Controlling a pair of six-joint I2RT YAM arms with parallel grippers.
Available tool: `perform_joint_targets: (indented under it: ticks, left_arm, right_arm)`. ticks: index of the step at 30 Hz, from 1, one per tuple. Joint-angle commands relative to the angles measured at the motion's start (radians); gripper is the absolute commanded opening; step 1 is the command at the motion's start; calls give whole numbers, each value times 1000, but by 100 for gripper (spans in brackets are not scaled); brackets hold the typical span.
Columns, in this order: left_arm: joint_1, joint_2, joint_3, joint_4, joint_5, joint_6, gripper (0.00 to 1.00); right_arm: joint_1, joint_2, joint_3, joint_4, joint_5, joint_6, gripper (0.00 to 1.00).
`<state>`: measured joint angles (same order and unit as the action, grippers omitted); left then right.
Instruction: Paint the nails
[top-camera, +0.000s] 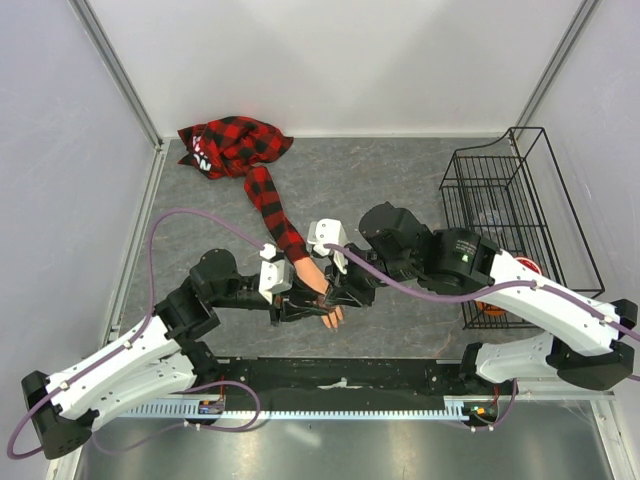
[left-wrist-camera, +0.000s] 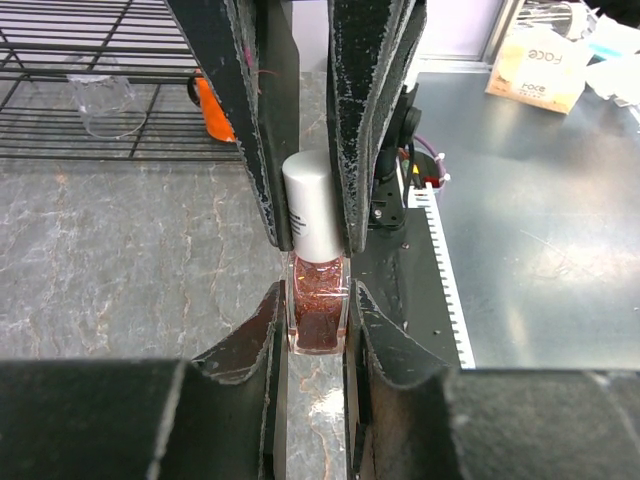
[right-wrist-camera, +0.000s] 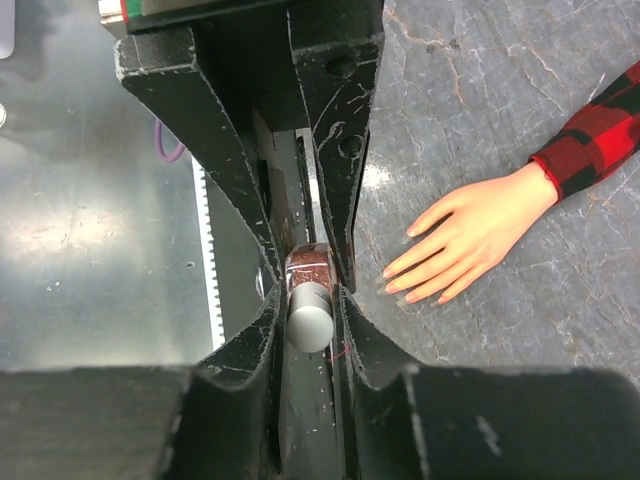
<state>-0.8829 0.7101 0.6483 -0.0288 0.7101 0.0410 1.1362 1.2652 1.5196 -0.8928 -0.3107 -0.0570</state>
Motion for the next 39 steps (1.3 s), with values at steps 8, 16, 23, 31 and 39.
perform_joint_targets:
  ticks: [8,16,23,31,39]
  left_arm:
    - [-1,-46,36,36,-521,2,2]
    - [-1,-77,5,89,-655,13,2]
    - [1,-120,-18,106,-620,7,2]
    - [-1,-158,-19,73,-537,25,2]
    - [-1,-98,77,-12,-328,-79,2]
  right_arm:
    - [32,83,4,109,213,282,0]
    - [220,240,73,84,869,678,0]
    - [215,175,45,167,835,619,20]
    - [192,91,82,102,734,424,69]
    - [84,-133,-35,176,315,178,98]
